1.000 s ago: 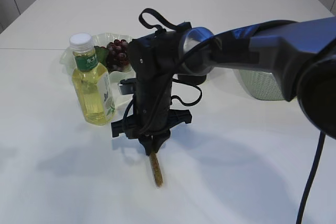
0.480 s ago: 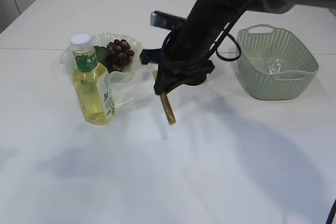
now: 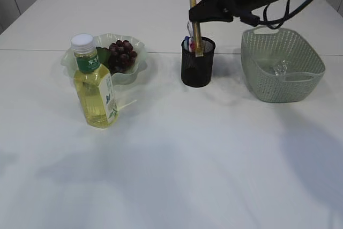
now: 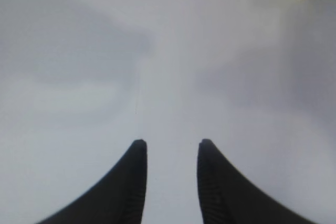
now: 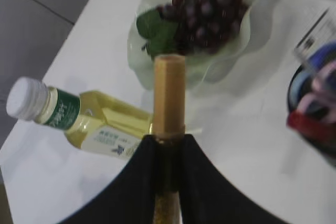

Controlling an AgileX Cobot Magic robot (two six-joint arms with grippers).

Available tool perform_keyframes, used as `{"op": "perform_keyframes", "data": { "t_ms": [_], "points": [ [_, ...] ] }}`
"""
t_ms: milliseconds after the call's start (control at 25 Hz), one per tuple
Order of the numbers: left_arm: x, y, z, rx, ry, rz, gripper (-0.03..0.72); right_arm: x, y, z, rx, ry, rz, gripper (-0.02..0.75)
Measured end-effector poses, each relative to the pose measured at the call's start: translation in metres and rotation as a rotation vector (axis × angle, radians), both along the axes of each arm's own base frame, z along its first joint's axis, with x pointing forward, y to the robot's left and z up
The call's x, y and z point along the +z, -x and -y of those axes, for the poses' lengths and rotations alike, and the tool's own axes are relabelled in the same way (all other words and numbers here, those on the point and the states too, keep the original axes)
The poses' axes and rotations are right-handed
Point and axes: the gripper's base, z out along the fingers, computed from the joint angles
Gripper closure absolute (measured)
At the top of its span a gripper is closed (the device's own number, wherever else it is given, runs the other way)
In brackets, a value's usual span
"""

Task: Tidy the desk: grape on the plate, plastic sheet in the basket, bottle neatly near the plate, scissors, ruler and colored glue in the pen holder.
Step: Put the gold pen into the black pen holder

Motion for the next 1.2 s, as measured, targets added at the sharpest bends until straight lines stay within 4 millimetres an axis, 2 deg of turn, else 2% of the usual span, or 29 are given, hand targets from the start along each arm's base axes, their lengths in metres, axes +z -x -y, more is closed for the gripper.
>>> {"op": "perform_keyframes", "data": {
  "t_ms": [200,360,600,880,1080,1200],
  "points": [
    [0.0,0.0,0.0,0.001,0.003,-0.001,0.446,0.01,-0.017,0.028,-0.074,-0.021,0.218,0.626],
    [0.0,0.0,0.0,0.001,0.003,-0.001,0.446,0.012,-0.027,0.036,-0.125,0.018,0.358,0.626],
    [0.0,0.0,0.0,0.002,0.005,-0.001,0.446,-0.016,-0.046,0.034,-0.113,0.006,0.547,0.626],
    [0.0,0.0,0.0,0.002,0.005,-0.001,0.446,-0.058,-0.062,0.035,-0.123,0.041,0.625,0.627],
    [0.0,0.0,0.0,0.002,0.005,-0.001,0.446,-0.061,-0.063,0.035,-0.122,0.048,0.631,0.617],
    [0.0,0.0,0.0,0.002,0.005,-0.001,0.446,-0.061,-0.063,0.035,-0.125,0.045,0.631,0.543]
  ]
}}
